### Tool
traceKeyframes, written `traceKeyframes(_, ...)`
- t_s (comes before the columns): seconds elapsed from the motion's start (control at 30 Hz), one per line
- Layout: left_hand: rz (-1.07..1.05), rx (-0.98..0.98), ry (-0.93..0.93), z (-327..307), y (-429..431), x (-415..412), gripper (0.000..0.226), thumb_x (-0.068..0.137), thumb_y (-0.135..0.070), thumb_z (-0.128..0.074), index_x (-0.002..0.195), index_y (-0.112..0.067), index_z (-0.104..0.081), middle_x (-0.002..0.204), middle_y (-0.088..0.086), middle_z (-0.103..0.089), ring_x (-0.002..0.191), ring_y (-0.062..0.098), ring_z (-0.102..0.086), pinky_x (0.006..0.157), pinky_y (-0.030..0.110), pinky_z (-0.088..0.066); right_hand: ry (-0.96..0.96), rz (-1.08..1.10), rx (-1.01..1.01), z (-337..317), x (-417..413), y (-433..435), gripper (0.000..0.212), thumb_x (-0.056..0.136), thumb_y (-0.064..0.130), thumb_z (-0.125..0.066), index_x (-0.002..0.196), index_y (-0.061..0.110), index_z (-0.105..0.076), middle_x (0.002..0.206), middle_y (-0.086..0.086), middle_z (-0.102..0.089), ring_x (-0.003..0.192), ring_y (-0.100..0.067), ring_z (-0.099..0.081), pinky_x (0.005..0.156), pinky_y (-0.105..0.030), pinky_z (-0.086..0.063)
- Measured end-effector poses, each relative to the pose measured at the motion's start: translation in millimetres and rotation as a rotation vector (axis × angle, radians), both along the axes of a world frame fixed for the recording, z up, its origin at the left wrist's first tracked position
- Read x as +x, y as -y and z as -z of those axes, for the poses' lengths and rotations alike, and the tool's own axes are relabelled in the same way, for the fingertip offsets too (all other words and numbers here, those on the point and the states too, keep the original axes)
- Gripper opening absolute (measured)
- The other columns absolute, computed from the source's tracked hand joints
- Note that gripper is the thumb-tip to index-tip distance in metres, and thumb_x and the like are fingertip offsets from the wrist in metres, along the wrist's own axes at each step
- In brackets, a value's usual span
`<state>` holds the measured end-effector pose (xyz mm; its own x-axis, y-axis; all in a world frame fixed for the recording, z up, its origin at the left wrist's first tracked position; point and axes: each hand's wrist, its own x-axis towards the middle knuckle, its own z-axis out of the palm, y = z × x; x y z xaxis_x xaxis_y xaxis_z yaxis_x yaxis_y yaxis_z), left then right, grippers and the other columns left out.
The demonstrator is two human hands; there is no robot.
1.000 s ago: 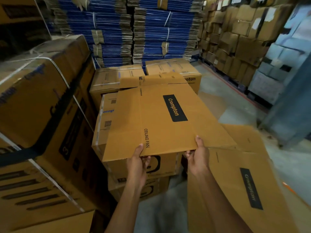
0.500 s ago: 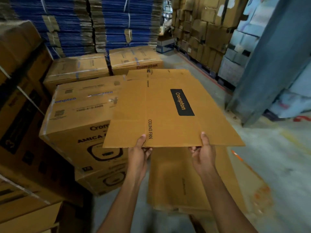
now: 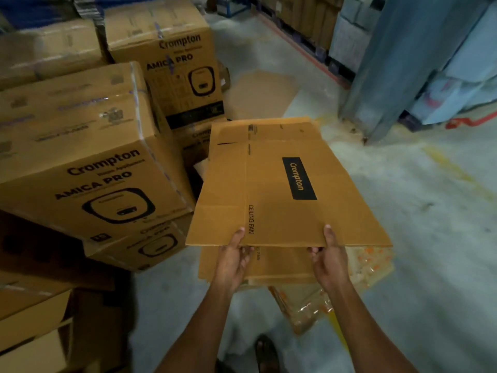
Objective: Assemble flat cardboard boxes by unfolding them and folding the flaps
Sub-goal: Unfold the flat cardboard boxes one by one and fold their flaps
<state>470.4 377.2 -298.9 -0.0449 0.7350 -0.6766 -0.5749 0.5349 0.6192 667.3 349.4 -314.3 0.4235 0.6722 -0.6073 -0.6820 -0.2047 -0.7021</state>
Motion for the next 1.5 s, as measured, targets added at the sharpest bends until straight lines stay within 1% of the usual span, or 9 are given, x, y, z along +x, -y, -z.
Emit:
traceKeyframes(0.1, 0.003, -0.135, -0.016, 35.1, 3.1, 4.2, 0.033, 0.091, -0.02, -0.075, 0.122, -0.014, -0.065, 0.093, 0.002, -0.077, 0.074, 0.017, -0.067, 0.061, 0.026, -0.055, -0.054, -0.062, -0.108, 33.1, 14.7, 2.1, 0.022, 0.101, 0.035, -0.059, 0.103, 0.012, -0.061, 0.055, 0.002, -0.052, 0.041, -0.008, -0.039, 0.039, -0.02, -0.036)
traceKeyframes(0.27, -0.113, -0.38, 0.054, 96.3, -9.2, 22.0, 0.031, 0.089, -0.01, -0.077, 0.115, -0.001, -0.063, 0.121, 0.019, -0.067, 0.101, 0.032, -0.066, 0.055, 0.027, -0.062, -0.194, -0.058, -0.339, 94.5, 40.1, -15.2, 0.026, 0.096, 0.039, -0.067, 0.092, 0.015, -0.058, 0.061, -0.001, -0.048, 0.044, -0.01, -0.037, 0.034, -0.017, -0.033)
traceKeyframes(0.4, -0.09, -0.477, 0.121, 130.9, -9.3, 33.2, 0.019, 0.098, -0.003, -0.063, 0.115, 0.005, -0.058, 0.099, 0.018, -0.061, 0.091, 0.03, -0.062, 0.058, 0.034, -0.063, -0.19, 0.019, -0.454, 132.8, 47.1, -22.0, 0.016, 0.098, 0.02, -0.065, 0.086, 0.013, -0.058, 0.076, -0.006, -0.053, 0.055, -0.014, -0.04, 0.036, -0.016, -0.042)
traceKeyframes(0.6, 0.003, -0.534, 0.095, 147.9, -10.4, 35.2, 0.014, 0.104, -0.008, -0.051, 0.092, -0.002, -0.056, 0.092, 0.016, -0.058, 0.087, 0.028, -0.055, 0.096, 0.039, -0.051, -0.237, 0.043, -0.429, 156.2, 40.4, -16.1, 0.023, 0.099, -0.007, -0.043, 0.082, 0.004, -0.054, 0.071, -0.009, -0.037, 0.056, -0.022, -0.035, 0.039, -0.021, -0.043)
traceKeyframes(0.8, 0.091, -0.508, 0.024, 151.2, -1.2, 21.0, 0.012, 0.105, -0.014, -0.049, 0.108, -0.005, -0.057, 0.077, 0.011, -0.048, 0.068, 0.024, -0.046, 0.073, 0.036, -0.053, -0.165, -0.103, -0.533, 161.1, 29.2, -1.3, 0.013, 0.099, 0.008, -0.054, 0.086, 0.012, -0.056, 0.081, -0.004, -0.051, 0.076, -0.021, -0.063, 0.049, -0.027, -0.057)
traceKeyframes(0.93, 0.183, -0.413, -0.08, 127.4, 1.3, 11.3, 0.011, 0.103, -0.015, -0.053, 0.099, -0.011, -0.061, 0.104, 0.006, -0.068, 0.099, 0.028, -0.069, 0.087, 0.04, -0.058, -0.09, -0.171, -0.467, 141.5, 7.3, -2.2, 0.01, 0.099, 0.007, -0.052, 0.095, 0.01, -0.061, 0.099, -0.004, -0.064, 0.086, -0.023, -0.063, 0.07, -0.033, -0.056)
traceKeyframes(1.03, 0.19, -0.318, -0.148, 104.8, -0.2, -8.5, 0.012, 0.104, -0.018, -0.052, 0.103, -0.015, -0.063, 0.112, 0.004, -0.07, 0.104, 0.026, -0.07, 0.078, 0.033, -0.058, 0.009, -0.31, -0.394, 118.7, -20.6, -15.2, 0.01, 0.099, 0.011, -0.056, 0.106, 0.009, -0.064, 0.102, -0.006, -0.072, 0.091, -0.025, -0.066, 0.078, -0.035, -0.056)
traceKeyframes(1.23, 0.003, -0.215, -0.256, 66.9, 8.0, -92.3, 0.017, 0.105, -0.014, -0.05, 0.113, -0.015, -0.065, 0.115, 0.008, -0.073, 0.086, 0.021, -0.068, 0.074, 0.031, -0.054, 0.168, -0.588, -0.261, 72.2, -112.9, -56.6, 0.009, 0.097, 0.009, -0.06, 0.102, 0.01, -0.067, 0.088, -0.006, -0.075, 0.07, -0.021, -0.065, 0.058, -0.028, -0.054)
traceKeyframes(1.5, -0.382, -0.139, -0.392, 23.5, 80.9, -261.6, 0.018, 0.104, -0.015, -0.053, 0.116, -0.019, -0.065, 0.112, 0.004, -0.072, 0.101, 0.023, -0.071, 0.086, 0.037, -0.059, 0.27, -1.047, -0.065, 22.3, -302.2, -64.4, 0.01, 0.097, 0.007, -0.058, 0.103, 0.01, -0.066, 0.091, -0.007, -0.073, 0.07, -0.02, -0.063, 0.062, -0.029, -0.051)
